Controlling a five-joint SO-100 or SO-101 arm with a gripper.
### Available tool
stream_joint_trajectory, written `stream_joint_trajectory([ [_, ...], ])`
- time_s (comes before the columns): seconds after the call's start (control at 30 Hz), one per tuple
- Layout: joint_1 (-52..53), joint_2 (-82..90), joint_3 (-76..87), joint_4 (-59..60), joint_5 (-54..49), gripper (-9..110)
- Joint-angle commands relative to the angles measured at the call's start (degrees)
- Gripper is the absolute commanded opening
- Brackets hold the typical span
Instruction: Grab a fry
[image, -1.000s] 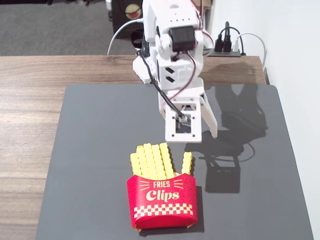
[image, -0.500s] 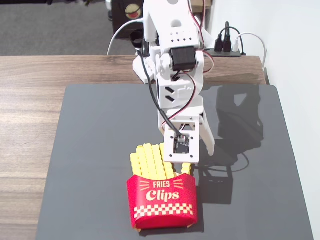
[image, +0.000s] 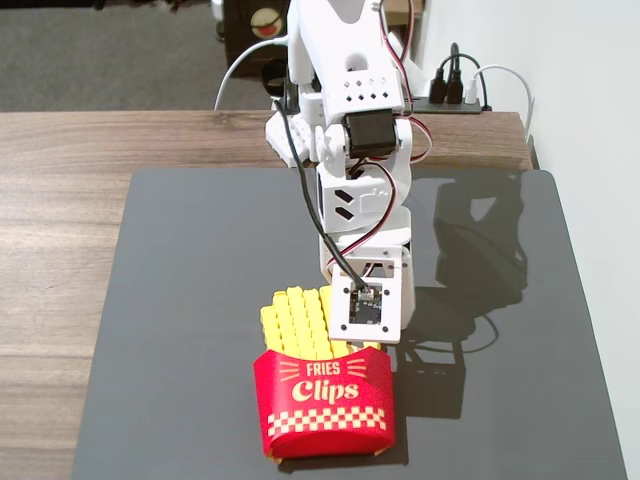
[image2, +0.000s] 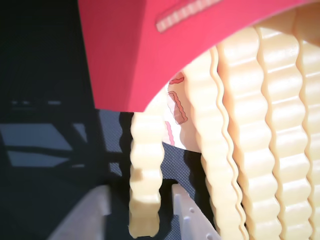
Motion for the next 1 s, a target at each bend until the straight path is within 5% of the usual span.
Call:
stream_joint_trajectory([
  [0.0,-0.6,0.0,-2.7,-1.2,0.3,10],
  [0.3,-1.1,0.0,-2.7,-1.8,1.7,1],
  [0.97,-3.2,15.0,4.1,7.0,3.3,1],
])
